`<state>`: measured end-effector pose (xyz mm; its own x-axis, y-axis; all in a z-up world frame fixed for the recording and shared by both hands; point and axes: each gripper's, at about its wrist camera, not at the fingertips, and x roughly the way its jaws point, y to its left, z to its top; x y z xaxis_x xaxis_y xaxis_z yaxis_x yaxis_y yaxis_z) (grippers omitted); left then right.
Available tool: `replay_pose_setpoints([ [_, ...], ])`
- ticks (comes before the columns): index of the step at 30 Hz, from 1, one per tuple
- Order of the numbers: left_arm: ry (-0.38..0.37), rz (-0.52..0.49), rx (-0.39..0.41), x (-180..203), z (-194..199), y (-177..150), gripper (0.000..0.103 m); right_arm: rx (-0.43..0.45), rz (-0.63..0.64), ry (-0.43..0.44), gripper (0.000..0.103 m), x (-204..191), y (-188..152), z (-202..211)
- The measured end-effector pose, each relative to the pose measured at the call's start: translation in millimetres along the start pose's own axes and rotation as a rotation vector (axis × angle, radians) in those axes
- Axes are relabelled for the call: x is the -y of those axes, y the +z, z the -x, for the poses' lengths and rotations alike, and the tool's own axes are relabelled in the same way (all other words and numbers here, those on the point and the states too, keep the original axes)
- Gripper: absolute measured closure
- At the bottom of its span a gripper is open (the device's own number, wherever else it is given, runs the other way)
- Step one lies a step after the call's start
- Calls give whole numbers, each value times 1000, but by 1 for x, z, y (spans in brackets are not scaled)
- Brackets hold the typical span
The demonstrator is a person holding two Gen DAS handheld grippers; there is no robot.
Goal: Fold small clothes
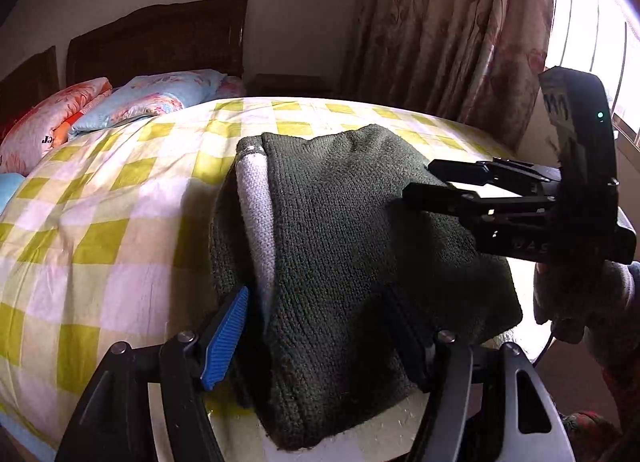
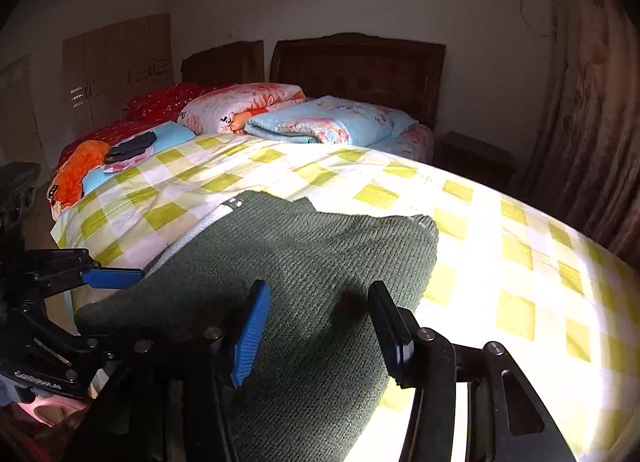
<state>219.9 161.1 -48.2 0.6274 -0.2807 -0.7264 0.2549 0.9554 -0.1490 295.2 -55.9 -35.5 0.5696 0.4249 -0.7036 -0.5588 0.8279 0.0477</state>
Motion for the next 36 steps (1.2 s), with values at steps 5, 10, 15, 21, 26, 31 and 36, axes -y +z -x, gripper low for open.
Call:
replay_pose_setpoints([
  [5, -10, 6, 3, -1, -1, 0, 33, 24, 21, -15, 0, -1, -9, -7],
  [10, -9, 7, 8, -1, -2, -2, 33, 41, -11, -16, 0, 5, 3, 5],
  [15, -4, 2, 5, -1, -2, -2, 32, -41, -27, 20, 0, 17, 9, -27],
  [21, 0, -4, 0, 0, -1, -2, 32, -27, -64, 50, 0, 24, 5, -31],
  [26, 9, -3, -4, 1, -2, -1, 32, 32, -90, -11, 0, 31, 18, -23],
  [31, 20, -14, -54, 4, 1, 12, 32, -77, -125, 41, 0, 49, 19, -64],
  [36, -150, 96, 31, -5, 20, 62, 32, -9, -129, 2, 0, 46, 28, -47],
])
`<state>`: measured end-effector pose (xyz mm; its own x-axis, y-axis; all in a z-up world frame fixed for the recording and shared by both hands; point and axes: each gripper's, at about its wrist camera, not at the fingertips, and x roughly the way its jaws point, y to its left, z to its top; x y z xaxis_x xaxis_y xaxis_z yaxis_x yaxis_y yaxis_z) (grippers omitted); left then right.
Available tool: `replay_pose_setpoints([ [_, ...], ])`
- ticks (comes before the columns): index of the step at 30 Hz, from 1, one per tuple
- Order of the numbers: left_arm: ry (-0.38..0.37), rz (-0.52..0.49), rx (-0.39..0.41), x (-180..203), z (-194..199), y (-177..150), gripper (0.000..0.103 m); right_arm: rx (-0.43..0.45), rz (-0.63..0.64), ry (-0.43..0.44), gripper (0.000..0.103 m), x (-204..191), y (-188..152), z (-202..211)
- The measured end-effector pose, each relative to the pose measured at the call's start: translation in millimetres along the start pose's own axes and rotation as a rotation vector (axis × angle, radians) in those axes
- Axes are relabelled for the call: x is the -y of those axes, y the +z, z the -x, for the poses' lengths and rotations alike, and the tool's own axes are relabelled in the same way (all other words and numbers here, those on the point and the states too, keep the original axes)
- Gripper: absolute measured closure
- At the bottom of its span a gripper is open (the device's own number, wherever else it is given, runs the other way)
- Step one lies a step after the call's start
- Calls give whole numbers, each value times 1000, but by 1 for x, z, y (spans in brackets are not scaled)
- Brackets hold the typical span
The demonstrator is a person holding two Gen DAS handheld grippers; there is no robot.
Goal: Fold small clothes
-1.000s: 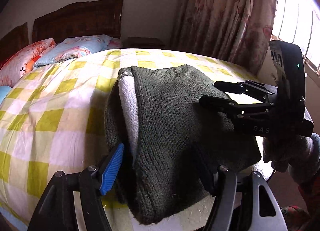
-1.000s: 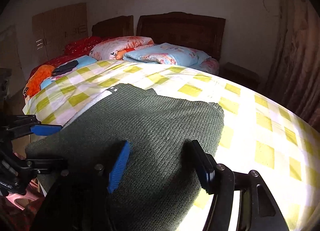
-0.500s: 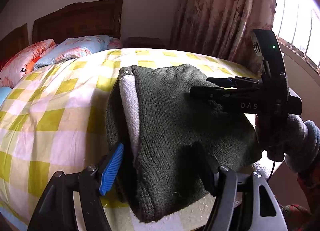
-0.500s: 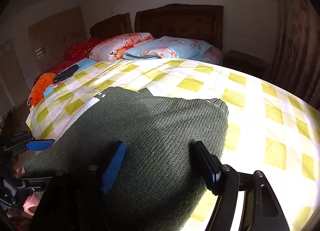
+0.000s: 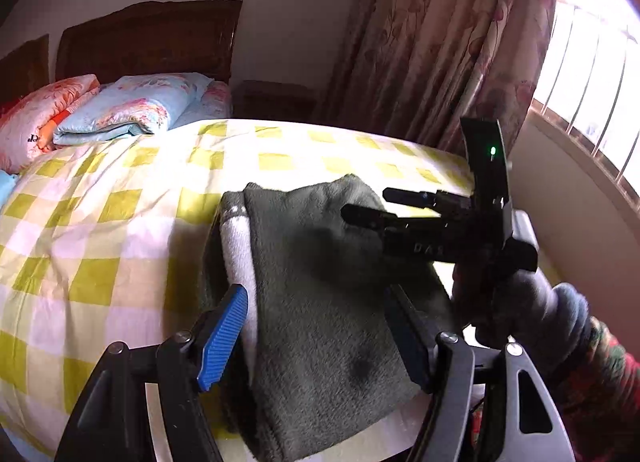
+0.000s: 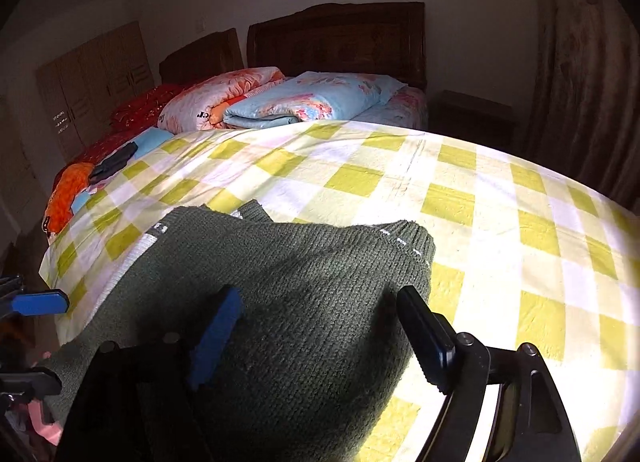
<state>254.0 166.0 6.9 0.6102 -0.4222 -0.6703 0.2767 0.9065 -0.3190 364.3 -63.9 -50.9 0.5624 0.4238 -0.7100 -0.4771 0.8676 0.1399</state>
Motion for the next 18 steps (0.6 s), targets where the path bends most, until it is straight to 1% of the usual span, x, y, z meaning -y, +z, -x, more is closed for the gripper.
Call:
replay_pose_setpoints([
  [1, -45, 39, 18, -2, -3, 13, 32, 19, 6, -9, 0, -1, 2, 3],
  [2, -73, 60, 28, -3, -9, 26, 32, 25, 10, -13, 0, -2, 4, 3],
  [3, -91, 74, 20, -5, -21, 37, 32, 14, 16, -13, 0, -2, 6, 1],
  [4, -104, 90, -5, -8, -37, 46, 32, -7, 21, -12, 0, -2, 6, -4],
  [5, -93, 103, -43, -13, -57, 53, 32, -42, 26, -3, 0, -2, 5, -10],
  [6, -54, 111, -83, -21, -78, 56, 32, -93, 31, 8, 0, -1, 2, -18],
  [7, -11, 134, -129, -31, -97, 56, 33, -101, 38, 6, 0, 0, -1, -20],
  [8, -29, 177, -153, -40, -109, 51, 37, -86, 33, 11, 0, 1, -2, -17],
  [9, -71, 201, -121, -43, -107, 47, 39, -85, 12, 13, 0, 4, -3, -12],
  [11, -102, 217, -69, -45, -87, 41, 39, -67, -16, 12, 0, 5, -4, 5],
  [12, -94, 209, -29, -42, -73, 37, 39, -35, -18, 32, 0, 3, -6, 19],
  [13, -69, 186, 18, -38, -57, 30, 38, -4, -24, 58, 0, 1, -9, 34],
  [15, -26, 121, 81, -25, -29, 16, 38, 35, -13, 101, 0, -7, -18, 57],
  [16, -9, 82, 103, -19, -20, 8, 35, 48, 11, 124, 0, -15, -26, 68],
  [17, 18, 40, 109, -13, -16, 0, 33, 53, 30, 144, 0, -22, -34, 75],
  [18, 53, 1, 97, -9, -17, -8, 31, 47, 51, 161, 0, -30, -44, 78],
])
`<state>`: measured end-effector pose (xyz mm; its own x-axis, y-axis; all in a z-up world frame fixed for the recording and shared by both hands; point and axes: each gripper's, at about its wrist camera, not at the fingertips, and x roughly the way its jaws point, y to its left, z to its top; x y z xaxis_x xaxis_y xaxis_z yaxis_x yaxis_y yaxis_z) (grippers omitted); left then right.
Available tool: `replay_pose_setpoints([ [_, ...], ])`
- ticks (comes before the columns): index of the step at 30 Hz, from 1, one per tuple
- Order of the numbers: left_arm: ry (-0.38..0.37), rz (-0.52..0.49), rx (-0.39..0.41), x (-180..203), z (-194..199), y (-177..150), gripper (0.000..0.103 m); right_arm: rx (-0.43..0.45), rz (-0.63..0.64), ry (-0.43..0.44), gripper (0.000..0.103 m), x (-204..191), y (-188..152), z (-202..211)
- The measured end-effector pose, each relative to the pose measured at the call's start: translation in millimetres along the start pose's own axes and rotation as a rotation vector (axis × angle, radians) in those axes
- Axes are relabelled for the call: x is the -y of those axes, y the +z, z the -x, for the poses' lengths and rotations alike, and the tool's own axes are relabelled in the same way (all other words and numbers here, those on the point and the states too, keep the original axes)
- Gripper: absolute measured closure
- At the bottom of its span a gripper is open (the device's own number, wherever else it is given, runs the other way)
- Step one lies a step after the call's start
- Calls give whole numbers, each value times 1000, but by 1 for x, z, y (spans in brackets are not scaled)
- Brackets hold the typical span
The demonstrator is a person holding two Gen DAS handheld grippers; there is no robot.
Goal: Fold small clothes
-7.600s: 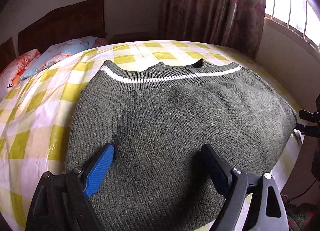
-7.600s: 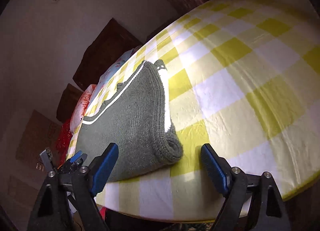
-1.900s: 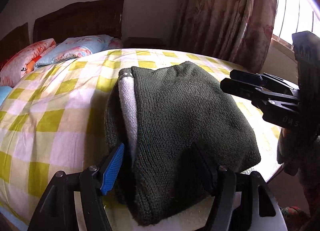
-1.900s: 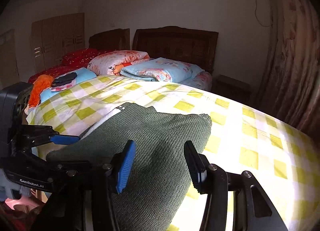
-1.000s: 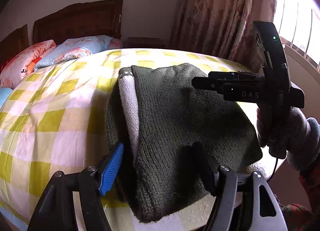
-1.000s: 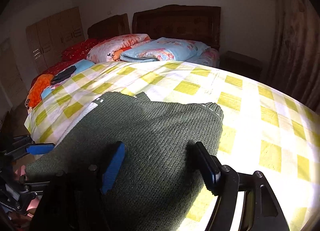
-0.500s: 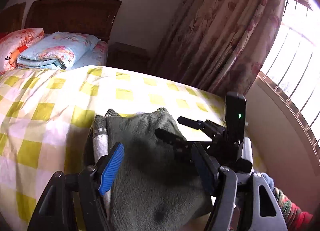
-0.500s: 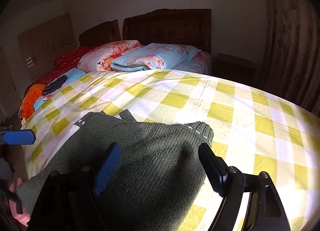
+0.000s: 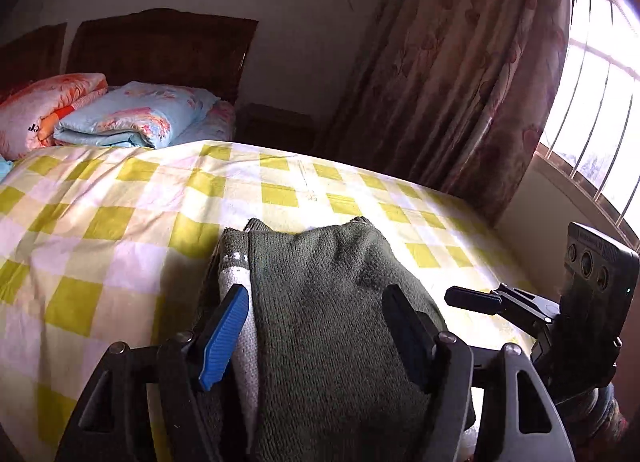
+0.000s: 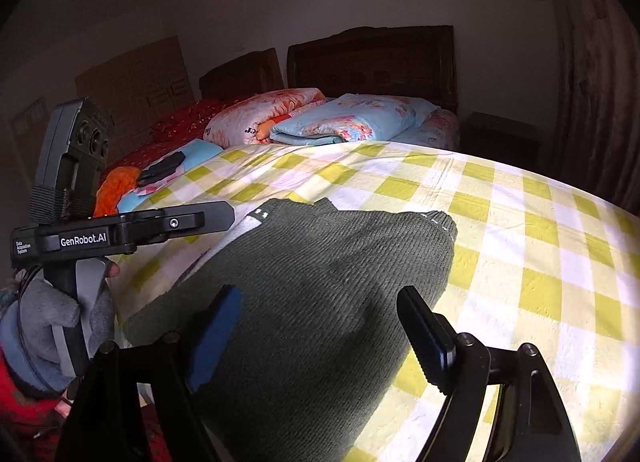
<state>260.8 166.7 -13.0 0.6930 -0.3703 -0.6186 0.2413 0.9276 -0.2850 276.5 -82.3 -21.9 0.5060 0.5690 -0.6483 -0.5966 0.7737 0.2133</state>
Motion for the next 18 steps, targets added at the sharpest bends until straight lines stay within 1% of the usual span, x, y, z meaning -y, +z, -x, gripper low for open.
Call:
replay_pose_setpoints([
  [1, 37, -36, -28, 2, -7, -8, 31, -27, 26, 0, 0, -8, -10, -4],
  [2, 68, -47, -75, -1, -18, -15, 31, -62, 56, -22, 0, -13, -19, -11],
  [3, 92, -28, -130, -8, -30, -23, 31, -67, 86, -67, 0, -17, -26, -16],
  [4, 62, 14, -130, -15, -32, -27, 30, -56, 80, -82, 0, -17, -31, -16],
  [5, 43, 57, -104, -21, -27, -29, 30, -56, 45, -73, 0, -15, -30, -14],
  [6, 41, 77, -98, -22, -20, -30, 31, -60, 14, -71, 0, -13, -29, -10],
  [8, 43, 47, -51, -13, -3, -34, 31, -39, 20, -78, 0, -16, -29, 2],
  [9, 48, 17, -37, -7, 3, -38, 31, -30, 32, -80, 0, -18, -31, 7],
  [10, 67, -16, -42, -3, 5, -43, 30, -34, 39, -75, 0, -20, -34, 9],
  [11, 101, -44, -76, 0, 3, -49, 29, -60, 45, -67, 0, -21, -40, 6],
  [12, 106, -51, -87, 1, 2, -54, 29, -106, 54, -67, 0, -22, -47, -1],
  [13, 90, -34, -68, -1, 9, -58, 29, -152, 65, -90, 0, -23, -54, -9],
  [14, 82, -14, -71, -3, 16, -60, 29, -181, 67, -109, 0, -23, -59, -12],
  [15, 75, 0, -67, -3, 26, -61, 29, -184, 54, -102, 0, -23, -62, -10],
  [16, 62, 9, -43, -2, 40, -61, 29, -162, 40, -86, 0, -23, -63, -1],
  [18, 8, 0, 47, 7, 78, -58, 29, -96, 45, -74, 0, -27, -62, 28],
])
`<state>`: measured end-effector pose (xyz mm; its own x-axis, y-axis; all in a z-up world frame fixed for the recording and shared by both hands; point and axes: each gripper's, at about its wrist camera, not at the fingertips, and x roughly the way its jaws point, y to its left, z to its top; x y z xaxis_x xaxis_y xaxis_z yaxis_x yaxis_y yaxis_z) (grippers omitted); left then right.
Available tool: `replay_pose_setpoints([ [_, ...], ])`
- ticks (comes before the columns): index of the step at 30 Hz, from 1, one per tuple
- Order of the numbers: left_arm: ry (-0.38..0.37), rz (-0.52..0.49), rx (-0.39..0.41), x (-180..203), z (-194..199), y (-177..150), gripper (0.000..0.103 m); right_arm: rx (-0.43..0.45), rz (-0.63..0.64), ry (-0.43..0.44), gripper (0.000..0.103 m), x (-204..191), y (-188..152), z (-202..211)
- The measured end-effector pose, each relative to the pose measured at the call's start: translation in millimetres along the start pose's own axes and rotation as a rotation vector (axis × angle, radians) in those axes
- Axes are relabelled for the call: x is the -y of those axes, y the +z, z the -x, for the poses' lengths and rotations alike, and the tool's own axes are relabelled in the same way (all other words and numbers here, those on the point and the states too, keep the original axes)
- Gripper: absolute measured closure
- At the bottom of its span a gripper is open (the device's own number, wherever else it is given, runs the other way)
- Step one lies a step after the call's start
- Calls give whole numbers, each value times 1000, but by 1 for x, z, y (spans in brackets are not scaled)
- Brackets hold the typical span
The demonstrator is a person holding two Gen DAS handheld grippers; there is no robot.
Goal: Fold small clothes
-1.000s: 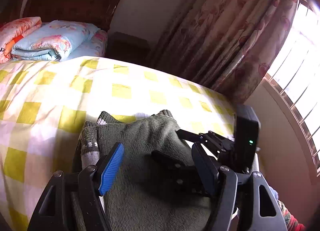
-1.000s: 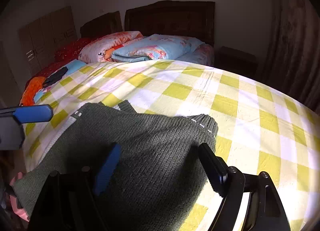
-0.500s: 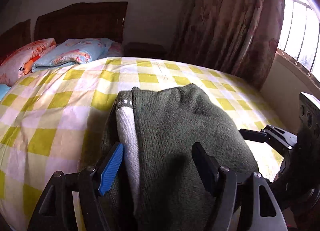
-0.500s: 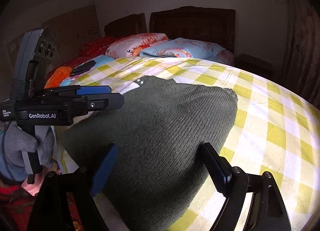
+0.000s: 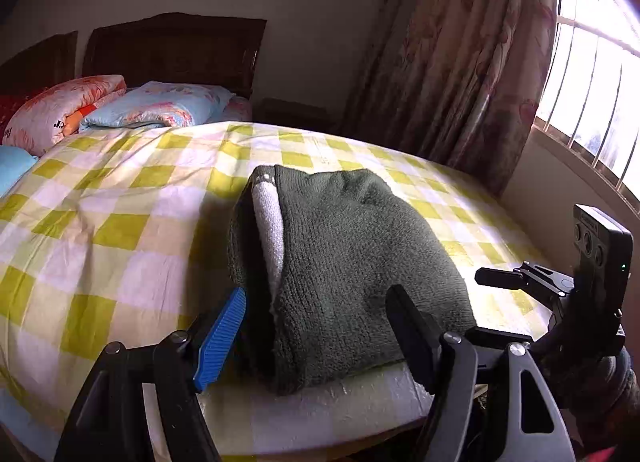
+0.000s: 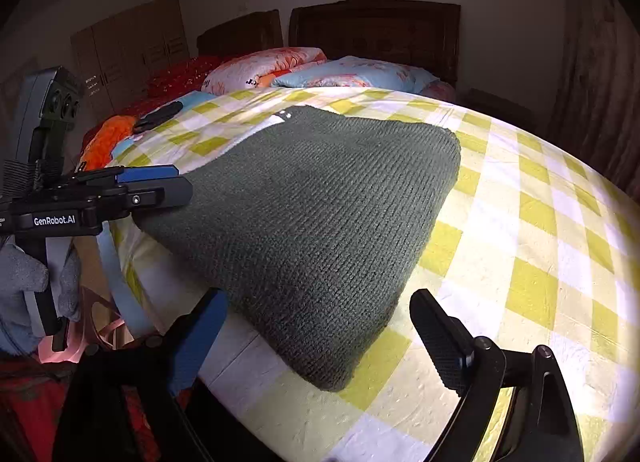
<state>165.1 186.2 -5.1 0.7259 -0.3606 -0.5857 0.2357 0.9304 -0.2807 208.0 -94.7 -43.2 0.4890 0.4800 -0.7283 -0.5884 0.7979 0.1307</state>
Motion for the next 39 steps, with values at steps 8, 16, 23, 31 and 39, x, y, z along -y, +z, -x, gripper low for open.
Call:
replay_pose_setpoints([
  [8, -75, -77, 311, 50, 115, 17, 1, 353, 17, -15, 0, -21, -25, 145],
  [16, 379, -25, 74, 49, 38, -30, 10, 172, -19, -94, 0, -40, -48, 102],
  [23, 346, -160, -24, 81, 17, -61, 16, 136, -107, -141, 0, -36, -63, 85],
  [31, 364, -258, 9, 103, 18, -66, 16, 160, -183, -162, 0, -20, -64, 90],
  [39, 394, -212, 16, 94, 21, -62, 16, 153, -179, -156, 0, -22, -64, 85],
])
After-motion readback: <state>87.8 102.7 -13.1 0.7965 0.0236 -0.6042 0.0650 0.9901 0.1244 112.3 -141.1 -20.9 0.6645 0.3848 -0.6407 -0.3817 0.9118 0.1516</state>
